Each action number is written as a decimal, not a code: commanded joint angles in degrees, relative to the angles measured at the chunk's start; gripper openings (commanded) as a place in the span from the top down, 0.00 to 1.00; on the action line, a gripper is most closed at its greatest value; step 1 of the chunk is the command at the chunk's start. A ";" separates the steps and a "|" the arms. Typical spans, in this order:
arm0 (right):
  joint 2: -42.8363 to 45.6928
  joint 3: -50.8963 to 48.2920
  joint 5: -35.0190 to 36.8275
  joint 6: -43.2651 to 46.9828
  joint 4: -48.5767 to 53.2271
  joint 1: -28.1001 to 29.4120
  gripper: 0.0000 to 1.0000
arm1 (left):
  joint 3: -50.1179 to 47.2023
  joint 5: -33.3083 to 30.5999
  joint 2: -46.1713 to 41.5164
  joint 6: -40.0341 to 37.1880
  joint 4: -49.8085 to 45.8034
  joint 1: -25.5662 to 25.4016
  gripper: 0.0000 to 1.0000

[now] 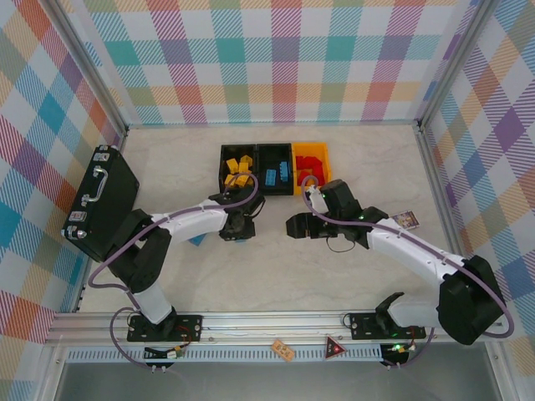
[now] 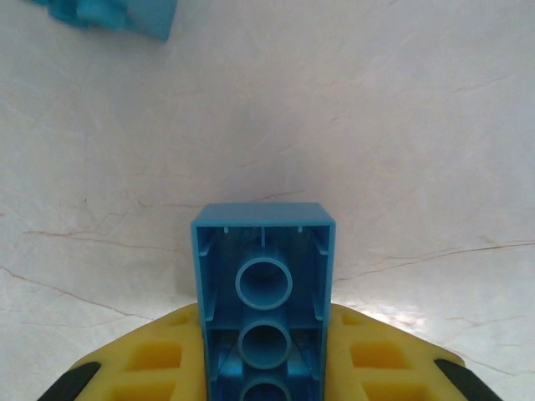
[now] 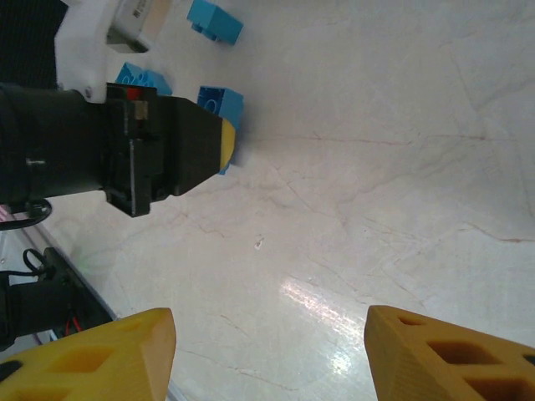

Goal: Sort the legos into containers by color
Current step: Pick up the lego from the center of the table, then place the lego in the container.

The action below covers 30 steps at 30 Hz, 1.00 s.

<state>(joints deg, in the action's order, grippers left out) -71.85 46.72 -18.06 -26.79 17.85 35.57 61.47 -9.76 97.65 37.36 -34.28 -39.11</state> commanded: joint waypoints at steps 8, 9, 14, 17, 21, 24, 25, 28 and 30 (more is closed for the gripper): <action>3.73 -0.35 3.83 -2.90 2.71 -3.96 0.39 | 12.90 2.48 0.99 -3.71 -3.75 -0.64 0.82; 3.74 -0.29 3.89 -3.01 2.80 -4.12 0.39 | 14.45 2.62 1.78 -3.95 -4.02 -0.60 0.82; 4.41 -0.48 4.68 -3.44 3.35 -4.85 0.39 | 23.65 2.41 7.34 -6.07 -5.93 -0.59 0.82; 4.92 -0.55 5.20 -3.57 3.56 -5.23 0.39 | 29.99 2.12 11.38 -7.19 -7.43 -0.25 0.82; 5.07 -0.49 6.00 -3.93 3.86 -6.10 0.39 | 37.42 2.33 16.81 -7.32 -8.67 0.86 0.82; 4.76 -0.01 6.53 -4.16 3.84 -6.88 0.39 | 41.94 1.94 20.39 -7.16 -8.69 1.53 0.82; 4.52 0.16 6.63 -4.31 3.83 -7.29 0.39 | 43.73 1.63 21.70 -7.17 -9.00 1.82 0.82; 3.57 0.99 6.64 -4.46 3.81 -8.27 0.39 | 48.73 1.46 25.56 -7.26 -10.13 2.83 0.81; 3.04 1.35 6.39 -4.43 3.77 -8.63 0.39 | 52.06 1.54 28.04 -7.57 -10.95 3.41 0.81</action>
<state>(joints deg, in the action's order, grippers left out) -67.99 46.63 -11.94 -30.83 21.08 27.51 109.30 -7.77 123.28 30.98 -42.17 -36.84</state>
